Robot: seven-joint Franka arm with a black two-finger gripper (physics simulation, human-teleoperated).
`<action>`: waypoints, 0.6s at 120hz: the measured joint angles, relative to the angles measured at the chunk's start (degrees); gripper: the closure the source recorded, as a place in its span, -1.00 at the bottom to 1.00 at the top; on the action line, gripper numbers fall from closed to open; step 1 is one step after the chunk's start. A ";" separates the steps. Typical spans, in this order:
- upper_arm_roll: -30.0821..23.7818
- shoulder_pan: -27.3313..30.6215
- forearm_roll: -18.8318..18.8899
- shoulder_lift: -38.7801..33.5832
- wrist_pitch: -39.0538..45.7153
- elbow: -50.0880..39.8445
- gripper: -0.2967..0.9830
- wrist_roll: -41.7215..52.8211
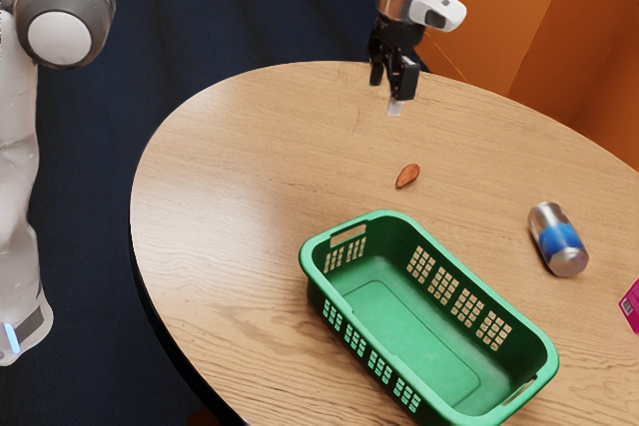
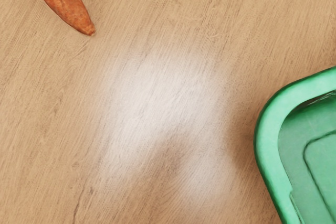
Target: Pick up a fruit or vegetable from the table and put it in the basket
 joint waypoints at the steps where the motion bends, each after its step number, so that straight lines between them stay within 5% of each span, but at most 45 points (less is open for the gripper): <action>1: 0.04 -0.21 0.00 0.05 -0.05 0.11 -0.54 -0.07; 40: 0.28 -1.63 1.05 2.27 -0.51 4.43 -0.53 -3.08; 72: 1.09 6.59 1.01 10.66 6.18 5.02 -0.54 -6.52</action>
